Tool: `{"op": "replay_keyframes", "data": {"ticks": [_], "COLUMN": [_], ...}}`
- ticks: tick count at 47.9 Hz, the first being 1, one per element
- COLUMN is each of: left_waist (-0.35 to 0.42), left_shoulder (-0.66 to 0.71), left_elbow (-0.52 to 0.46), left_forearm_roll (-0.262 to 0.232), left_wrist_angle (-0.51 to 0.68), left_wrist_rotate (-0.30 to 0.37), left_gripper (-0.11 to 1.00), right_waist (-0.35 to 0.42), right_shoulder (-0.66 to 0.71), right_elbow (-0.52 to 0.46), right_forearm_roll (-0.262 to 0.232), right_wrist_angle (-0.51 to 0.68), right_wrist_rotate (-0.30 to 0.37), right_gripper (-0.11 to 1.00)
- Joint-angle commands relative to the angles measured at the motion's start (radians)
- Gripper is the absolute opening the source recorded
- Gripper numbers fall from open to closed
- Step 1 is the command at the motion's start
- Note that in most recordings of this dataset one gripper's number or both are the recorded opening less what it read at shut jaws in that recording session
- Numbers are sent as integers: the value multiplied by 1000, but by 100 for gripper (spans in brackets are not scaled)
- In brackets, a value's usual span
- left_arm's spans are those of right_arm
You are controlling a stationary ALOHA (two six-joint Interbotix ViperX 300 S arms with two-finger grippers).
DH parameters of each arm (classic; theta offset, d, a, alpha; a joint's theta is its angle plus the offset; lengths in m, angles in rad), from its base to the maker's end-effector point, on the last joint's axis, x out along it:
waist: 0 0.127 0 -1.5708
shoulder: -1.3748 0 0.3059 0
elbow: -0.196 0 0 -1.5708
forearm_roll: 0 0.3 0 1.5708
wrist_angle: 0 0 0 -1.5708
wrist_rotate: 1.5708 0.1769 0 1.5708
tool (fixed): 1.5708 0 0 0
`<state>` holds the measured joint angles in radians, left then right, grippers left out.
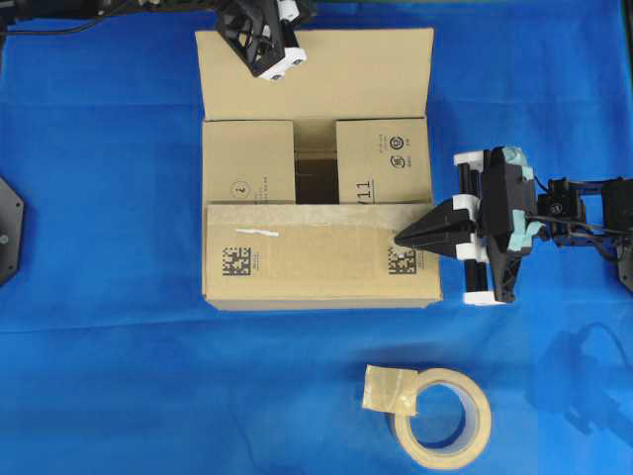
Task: Close the cardboard box.
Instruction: 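Move the left gripper to the back flap and hook its edge, then fold the back flap forward down onto the box with the left gripper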
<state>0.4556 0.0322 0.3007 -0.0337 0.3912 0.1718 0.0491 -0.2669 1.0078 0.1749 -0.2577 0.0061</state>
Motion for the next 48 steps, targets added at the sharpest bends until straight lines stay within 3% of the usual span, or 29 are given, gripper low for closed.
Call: {"op": "replay_keyframes", "data": {"ticks": [1,19,30,48], "left_waist": [-20,-147,-222,-296], "left_shoulder": [-46,-123,-161,-178], "left_elbow": [-21,29,104,337], "left_forearm_roll": [-2,-2,-2,-5], "left_wrist_angle": [28,80,71,-163], "left_wrist_rotate": [-6,-49,-123,-233], "left_gripper": [0,0,0,0], "right_waist": [-12,-26,-31,-43], "right_shoulder": [-14,-14,-14,-14], "right_elbow": [-15,-17,-17,-17], "right_forearm_roll": [-2,-2,-2,-2], "right_wrist_angle": [-9,-9,-9,-17], "right_wrist_rotate": [-2,-3,-5,-5], "right_gripper": [0,0,0,0]}}
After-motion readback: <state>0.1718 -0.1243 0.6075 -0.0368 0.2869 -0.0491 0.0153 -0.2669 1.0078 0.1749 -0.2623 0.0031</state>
